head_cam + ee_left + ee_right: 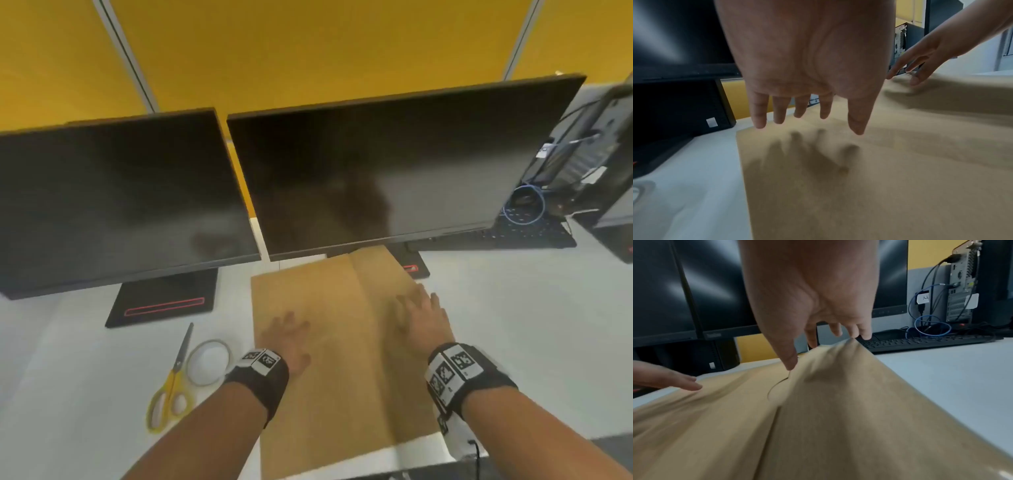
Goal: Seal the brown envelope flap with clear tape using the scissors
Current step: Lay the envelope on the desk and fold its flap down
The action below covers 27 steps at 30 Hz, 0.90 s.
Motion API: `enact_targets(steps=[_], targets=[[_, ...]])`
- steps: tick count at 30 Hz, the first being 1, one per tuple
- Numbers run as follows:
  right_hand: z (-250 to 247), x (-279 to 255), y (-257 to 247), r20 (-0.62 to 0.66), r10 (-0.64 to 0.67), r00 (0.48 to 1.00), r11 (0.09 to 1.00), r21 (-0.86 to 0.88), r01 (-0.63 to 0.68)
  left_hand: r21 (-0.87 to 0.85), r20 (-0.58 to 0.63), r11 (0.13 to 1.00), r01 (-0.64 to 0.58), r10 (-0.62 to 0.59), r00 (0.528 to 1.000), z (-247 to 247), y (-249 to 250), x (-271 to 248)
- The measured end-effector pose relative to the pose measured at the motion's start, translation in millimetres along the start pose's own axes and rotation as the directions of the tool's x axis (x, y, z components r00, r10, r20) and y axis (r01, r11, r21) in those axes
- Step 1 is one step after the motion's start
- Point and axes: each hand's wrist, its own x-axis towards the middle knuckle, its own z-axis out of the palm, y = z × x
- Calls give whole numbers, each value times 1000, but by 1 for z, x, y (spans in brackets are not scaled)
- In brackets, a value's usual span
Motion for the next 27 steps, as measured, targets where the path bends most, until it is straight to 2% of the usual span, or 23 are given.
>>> enact_targets(steps=[3, 7, 11, 14, 17, 20, 23, 27], targets=[[-1, 2, 5, 6, 79, 997, 997, 8, -79, -32, 74, 999, 44, -41, 996, 10, 0, 4], [-3, 8, 9, 44, 116, 992, 980, 155, -122, -35, 73, 998, 56, -54, 996, 22, 2, 7], [-10, 14, 7, -35, 102, 994, 941, 327, -85, -20, 59, 998, 64, -63, 996, 22, 2, 9], [-19, 16, -2, -90, 91, 992, 871, 491, -35, 9, 44, 998, 61, -62, 997, 20, 6, 8], [-31, 15, -13, -132, 1, 991, 819, 569, 75, 45, 11, 997, 61, -62, 998, 19, 11, 8], [-40, 13, -27, -141, -121, 983, 833, 523, 177, 38, -10, 998, 44, -44, 999, 20, 18, 7], [-37, 16, -34, -171, -211, 962, 898, 356, 260, -5, -27, 1000, 11, -11, 1000, 18, 20, 8], [-29, 18, -35, -96, -345, 934, 905, 229, 358, -44, -15, 998, -36, 36, 999, 8, 15, 12]])
